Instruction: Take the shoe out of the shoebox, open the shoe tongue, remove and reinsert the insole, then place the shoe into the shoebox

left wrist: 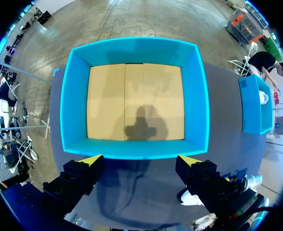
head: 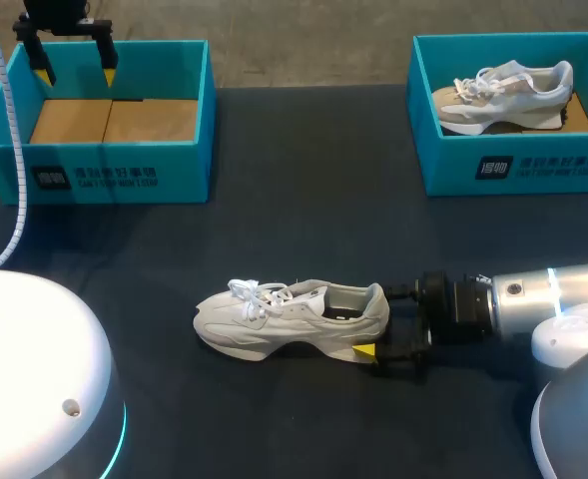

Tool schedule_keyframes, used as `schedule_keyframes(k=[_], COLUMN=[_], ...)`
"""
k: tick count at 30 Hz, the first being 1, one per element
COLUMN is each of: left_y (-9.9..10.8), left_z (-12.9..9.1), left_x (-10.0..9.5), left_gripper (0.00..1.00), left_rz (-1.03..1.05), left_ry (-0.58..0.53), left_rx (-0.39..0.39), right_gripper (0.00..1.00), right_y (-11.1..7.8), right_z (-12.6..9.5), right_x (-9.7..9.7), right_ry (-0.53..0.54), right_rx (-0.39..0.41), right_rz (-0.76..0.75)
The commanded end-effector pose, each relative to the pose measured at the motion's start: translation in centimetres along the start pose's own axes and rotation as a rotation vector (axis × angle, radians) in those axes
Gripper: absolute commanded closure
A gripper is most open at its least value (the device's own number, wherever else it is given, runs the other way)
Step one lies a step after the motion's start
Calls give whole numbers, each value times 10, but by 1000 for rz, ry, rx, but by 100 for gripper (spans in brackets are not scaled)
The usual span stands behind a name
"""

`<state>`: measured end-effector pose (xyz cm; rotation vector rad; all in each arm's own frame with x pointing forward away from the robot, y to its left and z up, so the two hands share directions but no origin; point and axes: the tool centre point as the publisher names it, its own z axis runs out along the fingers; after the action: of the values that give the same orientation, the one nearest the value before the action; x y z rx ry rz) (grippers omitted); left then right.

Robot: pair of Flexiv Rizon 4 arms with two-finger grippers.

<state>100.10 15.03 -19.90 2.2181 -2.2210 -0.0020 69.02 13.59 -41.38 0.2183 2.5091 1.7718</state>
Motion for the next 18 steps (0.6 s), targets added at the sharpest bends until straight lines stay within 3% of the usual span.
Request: schedule_keyframes(k=[1,18], left_y=[0,0], left_z=[0,0], left_x=[0,0], left_gripper=[0,0], left_rz=[0,0], left_ry=[0,0], left_rx=[1,1], right_gripper=[0,0], right_y=[2,2], right_z=[6,12], right_x=[-6,3], right_ry=[11,13], right_rx=[9,20], right_rz=[3,5])
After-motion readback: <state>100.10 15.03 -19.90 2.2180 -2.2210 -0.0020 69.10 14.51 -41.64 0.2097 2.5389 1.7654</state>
